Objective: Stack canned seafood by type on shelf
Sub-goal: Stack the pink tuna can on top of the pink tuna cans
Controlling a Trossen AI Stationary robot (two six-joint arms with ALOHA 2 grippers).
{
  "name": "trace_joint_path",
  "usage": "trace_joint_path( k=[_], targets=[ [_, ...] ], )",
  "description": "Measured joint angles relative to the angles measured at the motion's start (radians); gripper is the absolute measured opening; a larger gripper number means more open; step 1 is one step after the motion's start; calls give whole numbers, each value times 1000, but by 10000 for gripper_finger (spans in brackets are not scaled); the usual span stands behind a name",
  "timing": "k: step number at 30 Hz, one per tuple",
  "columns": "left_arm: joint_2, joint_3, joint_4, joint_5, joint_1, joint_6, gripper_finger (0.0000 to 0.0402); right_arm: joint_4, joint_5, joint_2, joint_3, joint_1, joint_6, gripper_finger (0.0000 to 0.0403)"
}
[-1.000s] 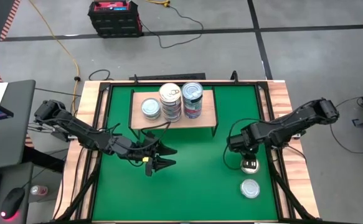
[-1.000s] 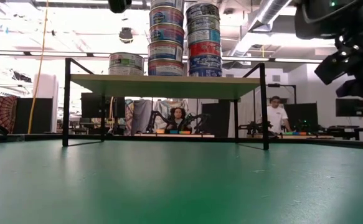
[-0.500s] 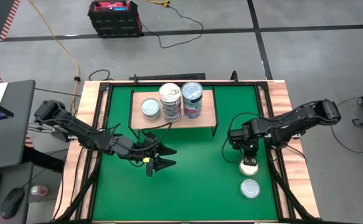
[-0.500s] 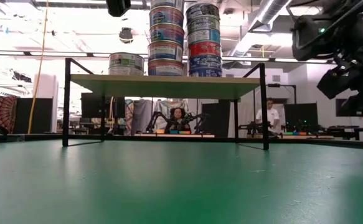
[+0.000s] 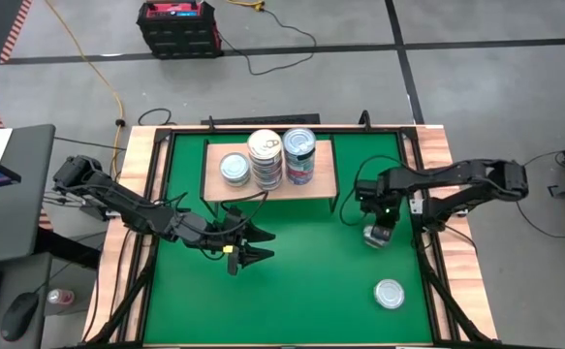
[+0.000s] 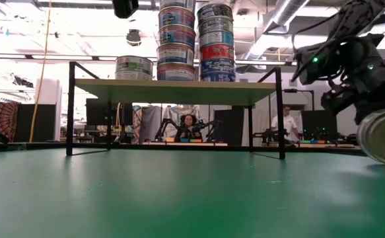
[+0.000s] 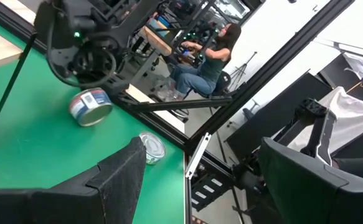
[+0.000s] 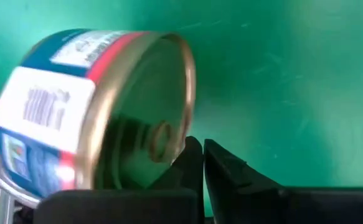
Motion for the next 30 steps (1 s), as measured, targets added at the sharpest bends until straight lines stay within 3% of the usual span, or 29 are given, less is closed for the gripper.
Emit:
trace_joint_path(
  k=[9,13,17,21,25,30],
  targets=[
    [0,0,2,-2,0,-3,295,-148,198,-85,147,-30,44,49],
    [0,0,2,-39,0,-3,295,-163,188,-151,248,-11,41,67],
    [0,0,1,-72,0,-2,295,-175,158,-195,319,39,88,128],
    [0,0,1,-75,1,-2,295,-177,113,-193,338,130,191,227],
    [0,0,2,-74,1,-2,295,-186,132,-134,338,244,306,311],
    [0,0,2,-55,1,-5,295,-183,204,-54,338,369,392,356]
  ],
)
